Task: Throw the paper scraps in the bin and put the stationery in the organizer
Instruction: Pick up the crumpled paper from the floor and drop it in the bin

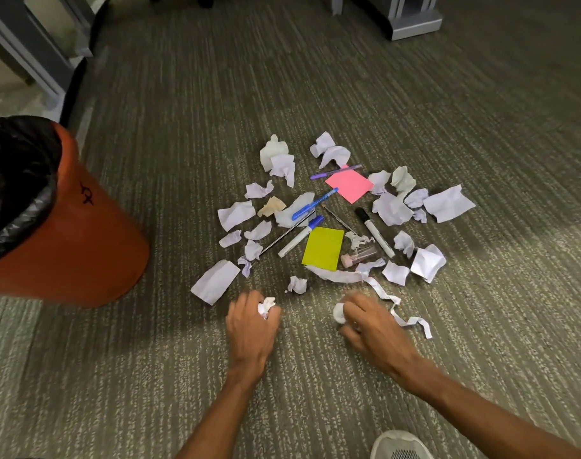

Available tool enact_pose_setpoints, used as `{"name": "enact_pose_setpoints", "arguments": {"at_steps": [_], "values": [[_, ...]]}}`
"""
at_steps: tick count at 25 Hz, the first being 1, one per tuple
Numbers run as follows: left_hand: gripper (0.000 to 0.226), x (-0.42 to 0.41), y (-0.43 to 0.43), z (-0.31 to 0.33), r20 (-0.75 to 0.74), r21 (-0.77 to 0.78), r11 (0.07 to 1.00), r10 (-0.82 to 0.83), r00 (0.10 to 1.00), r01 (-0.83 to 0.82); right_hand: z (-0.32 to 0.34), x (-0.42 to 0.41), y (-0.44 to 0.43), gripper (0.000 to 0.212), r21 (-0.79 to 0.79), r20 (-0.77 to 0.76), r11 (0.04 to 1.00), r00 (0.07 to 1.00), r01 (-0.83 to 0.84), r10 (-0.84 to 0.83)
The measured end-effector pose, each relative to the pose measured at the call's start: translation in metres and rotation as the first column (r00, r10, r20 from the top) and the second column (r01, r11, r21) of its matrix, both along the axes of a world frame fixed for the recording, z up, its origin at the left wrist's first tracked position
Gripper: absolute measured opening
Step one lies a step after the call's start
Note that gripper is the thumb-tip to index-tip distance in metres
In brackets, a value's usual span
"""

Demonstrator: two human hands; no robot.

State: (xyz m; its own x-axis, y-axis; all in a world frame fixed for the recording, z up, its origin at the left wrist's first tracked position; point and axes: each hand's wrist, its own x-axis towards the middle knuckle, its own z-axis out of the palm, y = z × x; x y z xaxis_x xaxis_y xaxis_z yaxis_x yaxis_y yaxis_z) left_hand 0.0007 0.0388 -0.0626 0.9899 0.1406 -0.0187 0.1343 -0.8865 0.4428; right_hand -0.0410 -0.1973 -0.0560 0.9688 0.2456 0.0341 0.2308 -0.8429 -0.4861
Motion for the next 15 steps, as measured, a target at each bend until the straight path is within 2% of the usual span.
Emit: {"name": "enact_pose_setpoints", "arguments": {"at_steps": [3, 7, 9, 12, 14, 15], "values": [[0.023, 0.003, -0.005, 0.009, 0.078, -0.177, 0.981, 0.098, 0.992, -0.083, 0.002, -0.004, -0.002, 0.023, 0.146, -0.022, 0.978, 0.989, 0.148, -0.147], [0.015, 0.016, -0.021, 0.018, 0.128, -0.206, 0.979, 0.033, 0.991, -0.006, 0.011, 0.012, -0.001, 0.02, 0.112, 0.025, 0.952, 0.957, 0.284, -0.288], [0.013, 0.022, -0.03, 0.022, 0.086, -0.193, 0.981, 0.02, 0.996, -0.003, 0.016, 0.025, 0.001, 0.022, 0.05, 0.027, 0.943, 0.943, 0.329, -0.331], [0.035, 0.031, -0.037, 0.024, -0.032, -0.139, 0.99, 0.0, 1.0, -0.005, 0.016, 0.042, 0.009, 0.04, -0.163, 0.066, 0.937, 0.951, 0.31, -0.303], [0.052, 0.033, -0.041, 0.021, -0.131, -0.087, 0.996, -0.031, 0.991, 0.02, 0.013, 0.052, 0.015, 0.045, -0.253, 0.075, 0.922, 0.956, 0.292, -0.283], [0.054, 0.033, -0.043, 0.018, -0.15, -0.052, 0.998, -0.055, 0.987, 0.047, 0.01, 0.055, 0.019, 0.045, -0.277, 0.065, 0.917, 0.957, 0.288, -0.281]]}}
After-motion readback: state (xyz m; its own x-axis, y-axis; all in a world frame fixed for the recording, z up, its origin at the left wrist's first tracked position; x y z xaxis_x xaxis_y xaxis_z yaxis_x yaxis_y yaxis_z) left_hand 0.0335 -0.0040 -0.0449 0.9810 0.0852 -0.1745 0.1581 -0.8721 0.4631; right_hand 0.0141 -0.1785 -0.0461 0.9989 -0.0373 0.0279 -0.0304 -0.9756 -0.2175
